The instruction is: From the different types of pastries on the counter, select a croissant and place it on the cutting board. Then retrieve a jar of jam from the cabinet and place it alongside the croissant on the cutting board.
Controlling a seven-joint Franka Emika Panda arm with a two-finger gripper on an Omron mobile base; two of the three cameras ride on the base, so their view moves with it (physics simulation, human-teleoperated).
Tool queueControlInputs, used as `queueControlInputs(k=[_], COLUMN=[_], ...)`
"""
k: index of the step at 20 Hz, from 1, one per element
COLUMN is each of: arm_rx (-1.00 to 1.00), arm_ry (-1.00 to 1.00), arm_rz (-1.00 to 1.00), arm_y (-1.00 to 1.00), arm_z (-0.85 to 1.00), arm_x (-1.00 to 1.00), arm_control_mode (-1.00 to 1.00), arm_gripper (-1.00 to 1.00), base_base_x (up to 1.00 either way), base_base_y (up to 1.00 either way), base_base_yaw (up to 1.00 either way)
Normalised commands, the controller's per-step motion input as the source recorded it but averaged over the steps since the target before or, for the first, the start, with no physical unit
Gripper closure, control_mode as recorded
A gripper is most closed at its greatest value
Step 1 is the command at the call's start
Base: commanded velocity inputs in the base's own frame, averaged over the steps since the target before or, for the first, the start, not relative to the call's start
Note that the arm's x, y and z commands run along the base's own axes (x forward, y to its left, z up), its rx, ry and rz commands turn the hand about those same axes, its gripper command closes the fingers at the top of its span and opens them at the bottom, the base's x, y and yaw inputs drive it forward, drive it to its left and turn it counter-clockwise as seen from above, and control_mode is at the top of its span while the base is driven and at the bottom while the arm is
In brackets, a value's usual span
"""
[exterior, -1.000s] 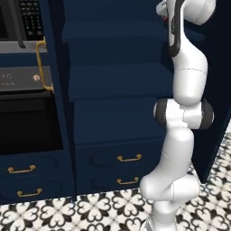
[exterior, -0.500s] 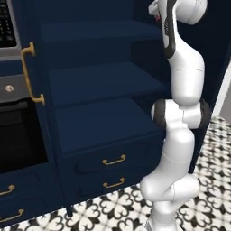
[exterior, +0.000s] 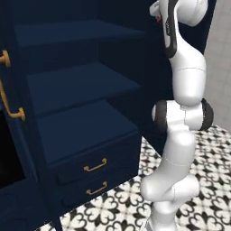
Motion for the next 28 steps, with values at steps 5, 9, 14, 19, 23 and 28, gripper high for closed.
queueControlInputs(k=[5, 9, 14, 19, 23, 28], arm_rx=[0.0, 0.0, 0.0, 0.0, 0.0, 0.0], arm_ry=[0.0, 0.0, 0.0, 0.0, 0.0, 0.0], arm_rz=[0.0, 0.0, 0.0, 0.0, 0.0, 0.0], arm_y=[0.0, 0.0, 0.0, 0.0, 0.0, 0.0], arm_z=[0.0, 0.0, 0.0, 0.0, 0.0, 0.0], arm_x=[0.0, 0.0, 0.0, 0.0, 0.0, 0.0], arm_control_mode=[1.0, 1.0, 1.0, 1.0, 1.0, 1.0], arm_gripper=[1.0, 1.0, 1.0, 1.0, 1.0, 1.0], base_base_x=[-0.08, -0.31, -0.54, -0.49, -0.41, -0.47], base_base_y=[0.88, 0.38, 0.0, 0.04, 0.01, 0.07], base_base_yaw=[-0.17, -0.23, -0.34, -0.34, -0.38, -0.38])
